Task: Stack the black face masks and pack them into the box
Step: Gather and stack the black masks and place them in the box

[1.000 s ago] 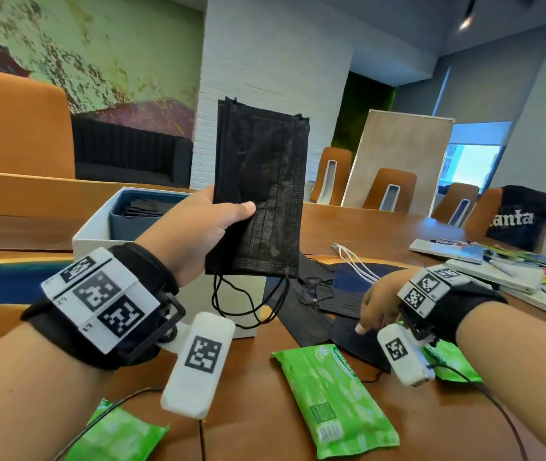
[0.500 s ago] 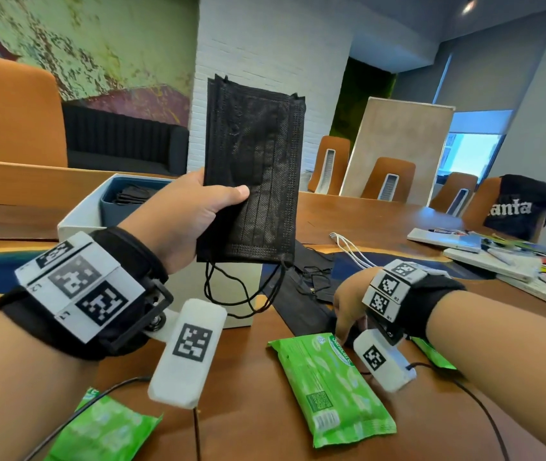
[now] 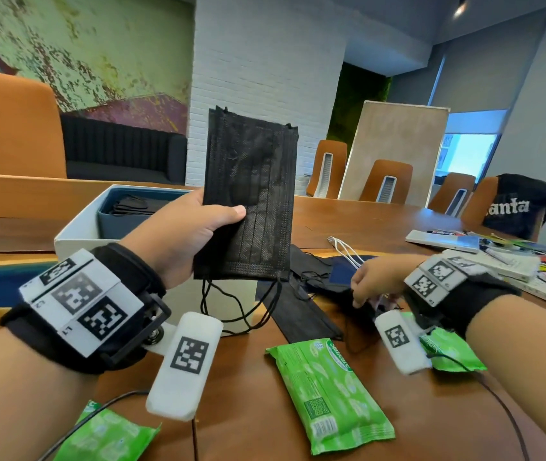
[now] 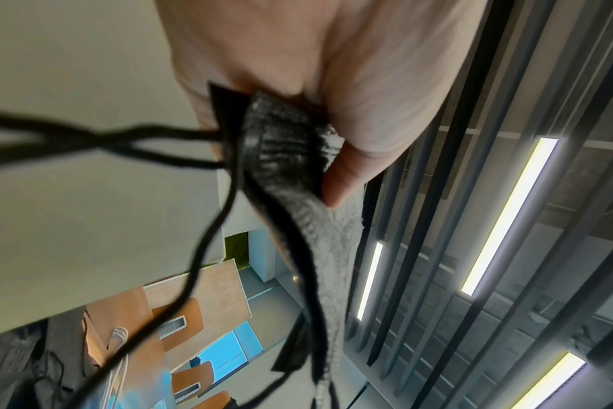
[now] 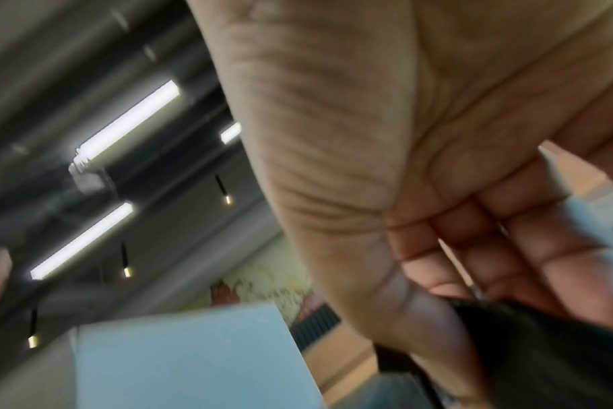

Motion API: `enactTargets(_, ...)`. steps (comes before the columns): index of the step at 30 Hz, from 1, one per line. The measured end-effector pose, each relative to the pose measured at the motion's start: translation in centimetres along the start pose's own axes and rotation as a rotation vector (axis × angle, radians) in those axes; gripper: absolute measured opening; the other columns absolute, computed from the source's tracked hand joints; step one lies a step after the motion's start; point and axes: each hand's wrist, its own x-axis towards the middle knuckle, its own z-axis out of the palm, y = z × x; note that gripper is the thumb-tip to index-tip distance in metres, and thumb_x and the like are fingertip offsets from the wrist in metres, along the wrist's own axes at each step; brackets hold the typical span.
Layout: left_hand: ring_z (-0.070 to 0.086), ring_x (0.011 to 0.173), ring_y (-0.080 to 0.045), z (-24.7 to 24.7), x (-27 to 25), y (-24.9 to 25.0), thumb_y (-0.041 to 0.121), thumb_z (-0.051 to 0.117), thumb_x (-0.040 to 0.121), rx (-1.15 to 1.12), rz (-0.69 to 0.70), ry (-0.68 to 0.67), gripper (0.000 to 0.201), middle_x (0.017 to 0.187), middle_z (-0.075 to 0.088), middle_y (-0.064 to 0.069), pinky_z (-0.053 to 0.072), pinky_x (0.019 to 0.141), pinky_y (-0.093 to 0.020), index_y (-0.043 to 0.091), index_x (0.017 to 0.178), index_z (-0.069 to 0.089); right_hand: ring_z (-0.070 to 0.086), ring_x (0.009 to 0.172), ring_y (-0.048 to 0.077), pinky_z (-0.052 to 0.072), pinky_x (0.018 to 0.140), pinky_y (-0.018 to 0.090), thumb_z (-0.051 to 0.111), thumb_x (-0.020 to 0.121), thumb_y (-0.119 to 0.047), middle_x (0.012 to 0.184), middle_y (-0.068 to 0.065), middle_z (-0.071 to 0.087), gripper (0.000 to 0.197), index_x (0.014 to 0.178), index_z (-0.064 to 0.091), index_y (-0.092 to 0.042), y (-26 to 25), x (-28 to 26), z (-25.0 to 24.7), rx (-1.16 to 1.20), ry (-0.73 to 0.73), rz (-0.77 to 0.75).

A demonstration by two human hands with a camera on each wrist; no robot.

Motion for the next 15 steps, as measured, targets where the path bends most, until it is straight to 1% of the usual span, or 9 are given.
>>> enactTargets(1, 0.069, 0.089, -0.019, 0.0, 0.1, -0.1, 0.007, 0.050, 0.095, 0.026, -0.021, -0.017, 0.018, 0.101, 0.072, -0.007, 0.058, 0.071, -0.033, 0.016, 0.106, 0.061, 0.052, 0.069, 0.026, 0.046, 0.064, 0.034, 0.066, 0.083, -0.015, 0.066, 0.007, 0.054, 0.017, 0.071, 0.055, -0.014, 0.5, -0.6, -0.8, 0.072, 0.025, -0.025)
enactTargets(3, 0.066, 0.093, -0.022, 0.3, 0.1, -0.5, 0.005, 0.047, 0.095, 0.083, -0.059, -0.063, 0.021, 0.102, 0.070, -0.007, 0.054, 0.075, -0.036, 0.018, 0.107, 0.059, 0.046, 0.065, 0.023, 0.043, 0.059, 0.031, 0.061, 0.086, -0.010, 0.064, 0.005, 0.047, 0.015, 0.073, 0.053, -0.012, 1.2, -1.9, -2.3, 0.222, 0.086, -0.082)
enactTargets(6, 0.066, 0.081, -0.020, 0.9, 0.1, -1.2, 0.000, 0.043, 0.095, 0.112, -0.095, -0.108, 0.026, 0.090, 0.070, -0.006, 0.054, 0.070, -0.033, 0.019, 0.102, 0.060, 0.045, 0.062, 0.016, 0.038, 0.056, 0.024, 0.056, 0.089, -0.009, 0.071, 0.005, 0.047, 0.011, 0.078, 0.052, -0.012, 1.2, -4.5, -3.7, 0.411, 0.139, -0.195)
enactTargets(8, 0.066, 0.073, -0.019, 1.2, 0.2, -1.6, -0.002, 0.041, 0.094, 0.117, -0.118, -0.107, 0.029, 0.084, 0.070, -0.006, 0.056, 0.063, -0.031, 0.019, 0.101, 0.060, 0.052, 0.066, 0.017, 0.044, 0.059, 0.024, 0.054, 0.090, -0.007, 0.075, 0.006, 0.052, 0.010, 0.081, 0.051, -0.011, 0.7, -6.2, -4.1, 0.509, 0.186, -0.286)
enactTargets(9, 0.066, 0.071, -0.019, 1.2, 0.2, -1.8, -0.002, 0.040, 0.094, 0.116, -0.130, -0.107, 0.030, 0.083, 0.069, -0.007, 0.057, 0.061, -0.029, 0.018, 0.101, 0.060, 0.055, 0.069, 0.019, 0.048, 0.063, 0.027, 0.054, 0.089, -0.006, 0.078, 0.009, 0.054, 0.011, 0.081, 0.050, -0.011, 0.4, -6.9, -4.2, 0.560, 0.218, -0.330)
enactTargets(11, 0.065, 0.070, -0.020, 1.2, 0.3, -2.1, -0.003, 0.038, 0.094, 0.106, -0.152, -0.102, 0.029, 0.083, 0.067, -0.009, 0.057, 0.058, -0.027, 0.016, 0.101, 0.059, 0.058, 0.081, 0.027, 0.052, 0.077, 0.039, 0.056, 0.089, -0.005, 0.089, 0.016, 0.056, 0.012, 0.081, 0.050, -0.012, -0.3, -8.2, -4.1, 0.632, 0.313, -0.412)
enactTargets(12, 0.065, 0.070, -0.021, 1.2, 0.3, -2.2, -0.004, 0.037, 0.094, 0.101, -0.163, -0.099, 0.029, 0.084, 0.067, -0.010, 0.057, 0.058, -0.027, 0.015, 0.102, 0.058, 0.060, 0.083, 0.028, 0.053, 0.080, 0.042, 0.057, 0.089, -0.005, 0.093, 0.017, 0.058, 0.012, 0.082, 0.051, -0.012, -0.7, -8.7, -4.1, 0.654, 0.377, -0.444)
enactTargets(13, 0.065, 0.070, -0.021, 1.2, 0.3, -2.3, -0.004, 0.036, 0.094, 0.097, -0.175, -0.096, 0.029, 0.085, 0.066, -0.011, 0.057, 0.058, -0.028, 0.014, 0.104, 0.057, 0.063, 0.080, 0.022, 0.055, 0.076, 0.038, 0.058, 0.089, -0.006, 0.094, 0.015, 0.060, 0.011, 0.082, 0.052, -0.012, -1.1, -9.1, -4.0, 0.656, 0.452, -0.472)
enactTargets(15, 0.065, 0.070, -0.021, 1.2, 0.4, -2.6, -0.004, 0.036, 0.095, 0.079, -0.191, -0.092, 0.029, 0.087, 0.066, -0.012, 0.057, 0.058, -0.028, 0.013, 0.107, 0.057, 0.064, 0.065, 0.006, 0.054, 0.059, 0.020, 0.060, 0.089, -0.006, 0.088, 0.008, 0.062, 0.010, 0.084, 0.053, -0.011, -2.0, -9.7, -3.7, 0.609, 0.603, -0.538)
